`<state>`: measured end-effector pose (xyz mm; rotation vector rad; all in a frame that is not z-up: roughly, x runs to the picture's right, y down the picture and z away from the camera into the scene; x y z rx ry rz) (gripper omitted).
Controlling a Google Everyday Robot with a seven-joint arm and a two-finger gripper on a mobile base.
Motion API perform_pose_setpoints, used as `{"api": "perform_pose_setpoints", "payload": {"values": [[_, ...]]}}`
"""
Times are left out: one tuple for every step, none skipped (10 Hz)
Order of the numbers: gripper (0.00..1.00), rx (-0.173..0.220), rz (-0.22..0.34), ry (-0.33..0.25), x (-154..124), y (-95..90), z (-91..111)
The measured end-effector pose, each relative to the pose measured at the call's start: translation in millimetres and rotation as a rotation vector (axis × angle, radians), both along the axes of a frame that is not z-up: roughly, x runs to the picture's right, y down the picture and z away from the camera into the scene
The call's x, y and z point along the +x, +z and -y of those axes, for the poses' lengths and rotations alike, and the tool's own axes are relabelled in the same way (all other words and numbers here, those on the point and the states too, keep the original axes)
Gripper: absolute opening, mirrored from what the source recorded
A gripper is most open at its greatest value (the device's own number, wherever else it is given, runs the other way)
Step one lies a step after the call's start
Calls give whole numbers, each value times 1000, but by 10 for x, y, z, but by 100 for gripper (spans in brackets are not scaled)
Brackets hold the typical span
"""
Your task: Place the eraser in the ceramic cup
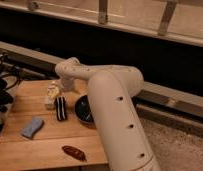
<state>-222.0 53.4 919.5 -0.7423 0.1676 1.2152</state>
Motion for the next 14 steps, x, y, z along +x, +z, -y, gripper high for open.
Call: {"api": "perform_pose_setpoints", "payload": {"values": [[96,-14,-9,10,42,59,-30],[96,-26,-17,14,89,106,-53],[96,-38,-23,15,102,168,-68],[96,-47,-26,14,97,209,-80],[96,-54,-27,11,86,233,-93],[96,-60,-30,11,97,256,-91],[96,-66,-32,8,100,282,-97],[96,-68,-30,6,71,302,-106],[96,-74,-23,-1,13,325,-134],[96,-75,-15,-8,-48,334,-153],[96,-75,-5,-14,-91,337,-165],[96,-74,11,-23,-166,338,-181],[96,-72,37,-35,-306,312,-233],[96,-70,60,-47,-428,268,-296]]}}
